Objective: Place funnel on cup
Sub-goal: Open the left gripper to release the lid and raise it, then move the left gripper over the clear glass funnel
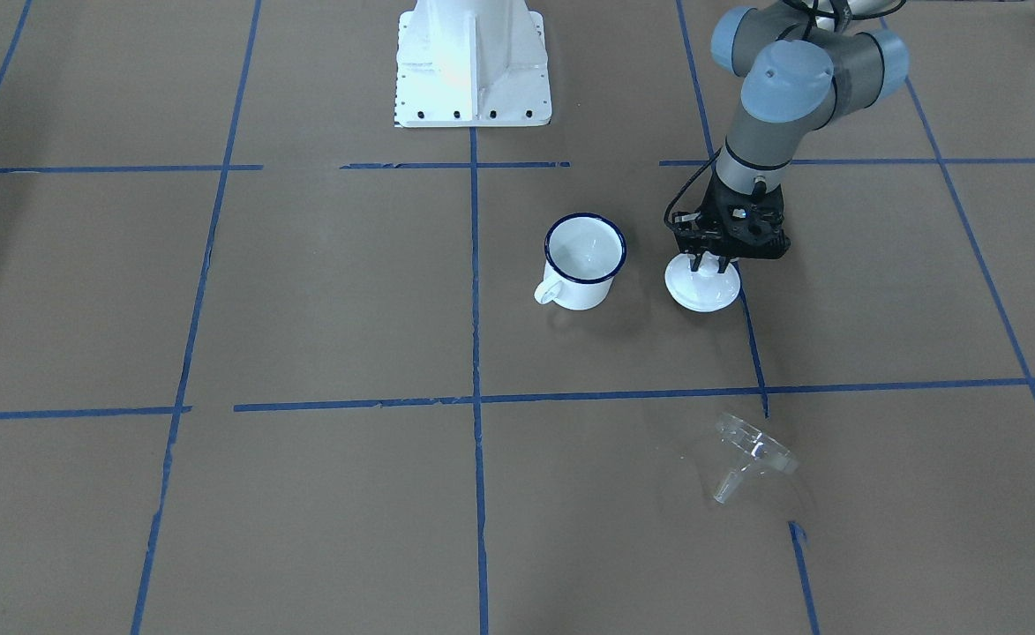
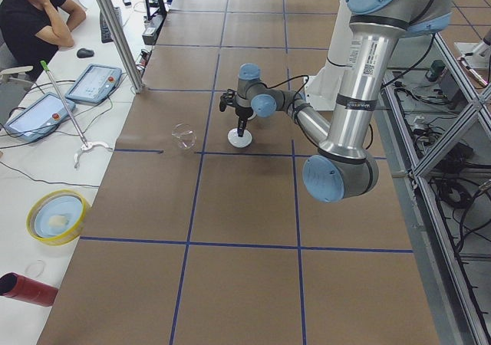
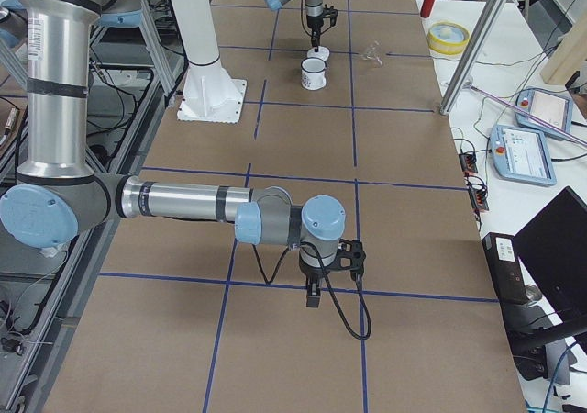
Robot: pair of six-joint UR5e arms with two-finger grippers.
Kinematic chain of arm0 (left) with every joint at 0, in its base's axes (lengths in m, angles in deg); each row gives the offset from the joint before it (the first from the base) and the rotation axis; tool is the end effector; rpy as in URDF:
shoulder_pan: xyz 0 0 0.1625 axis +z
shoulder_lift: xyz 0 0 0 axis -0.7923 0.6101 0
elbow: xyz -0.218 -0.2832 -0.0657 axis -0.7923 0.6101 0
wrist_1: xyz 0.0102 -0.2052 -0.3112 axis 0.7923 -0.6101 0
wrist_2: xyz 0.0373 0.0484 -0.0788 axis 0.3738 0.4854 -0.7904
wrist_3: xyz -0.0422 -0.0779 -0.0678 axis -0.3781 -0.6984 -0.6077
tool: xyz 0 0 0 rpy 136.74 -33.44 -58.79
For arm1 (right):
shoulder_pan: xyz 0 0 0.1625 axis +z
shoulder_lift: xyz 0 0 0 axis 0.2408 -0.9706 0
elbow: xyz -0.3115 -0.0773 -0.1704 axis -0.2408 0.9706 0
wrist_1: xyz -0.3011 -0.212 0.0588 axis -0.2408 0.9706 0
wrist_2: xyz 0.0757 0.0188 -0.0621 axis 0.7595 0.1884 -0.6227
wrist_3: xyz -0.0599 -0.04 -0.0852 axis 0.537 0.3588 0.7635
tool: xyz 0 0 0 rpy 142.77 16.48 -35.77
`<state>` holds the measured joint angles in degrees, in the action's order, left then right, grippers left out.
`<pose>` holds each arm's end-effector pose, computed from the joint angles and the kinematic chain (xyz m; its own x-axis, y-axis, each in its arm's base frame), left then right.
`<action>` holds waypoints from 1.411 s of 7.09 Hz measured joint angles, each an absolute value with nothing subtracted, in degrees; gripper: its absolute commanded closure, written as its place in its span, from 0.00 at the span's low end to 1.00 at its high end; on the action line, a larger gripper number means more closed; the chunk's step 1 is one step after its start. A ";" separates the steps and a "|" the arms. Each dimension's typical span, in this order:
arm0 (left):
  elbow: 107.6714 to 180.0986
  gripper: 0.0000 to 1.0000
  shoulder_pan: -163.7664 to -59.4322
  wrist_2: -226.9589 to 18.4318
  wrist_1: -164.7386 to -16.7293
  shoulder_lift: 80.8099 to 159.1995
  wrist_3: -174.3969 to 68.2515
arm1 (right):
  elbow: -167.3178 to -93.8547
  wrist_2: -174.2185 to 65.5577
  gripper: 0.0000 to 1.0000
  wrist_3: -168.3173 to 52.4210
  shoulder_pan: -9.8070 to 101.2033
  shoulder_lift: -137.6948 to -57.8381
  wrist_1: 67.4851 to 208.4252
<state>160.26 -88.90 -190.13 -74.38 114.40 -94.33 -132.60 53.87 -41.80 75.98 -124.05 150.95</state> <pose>0.3669 -0.3959 0.3483 0.7298 0.1240 -0.6723 0.0010 0.9832 0.1825 0.0591 -0.4082 0.6164 0.7522 0.0155 0.6587 -0.0031 0.9998 -0.0200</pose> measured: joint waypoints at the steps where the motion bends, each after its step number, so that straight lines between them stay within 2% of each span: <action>1: 160.12 0.00 -88.90 -190.15 -74.41 114.50 -94.28 | -132.60 53.87 0.00 -41.80 75.98 -124.08 150.94; 7: 160.66 0.00 -94.38 -190.62 -74.85 119.81 -99.17 | -132.60 53.87 0.00 -41.80 75.98 -124.09 150.94; 10: 155.60 0.00 -96.33 -190.42 -85.00 122.18 -115.17 | -132.60 53.87 0.00 -41.80 75.98 -124.10 150.94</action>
<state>155.60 -96.33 -190.42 -85.00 122.18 -115.17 -132.60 53.87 -41.80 75.98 -124.10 150.94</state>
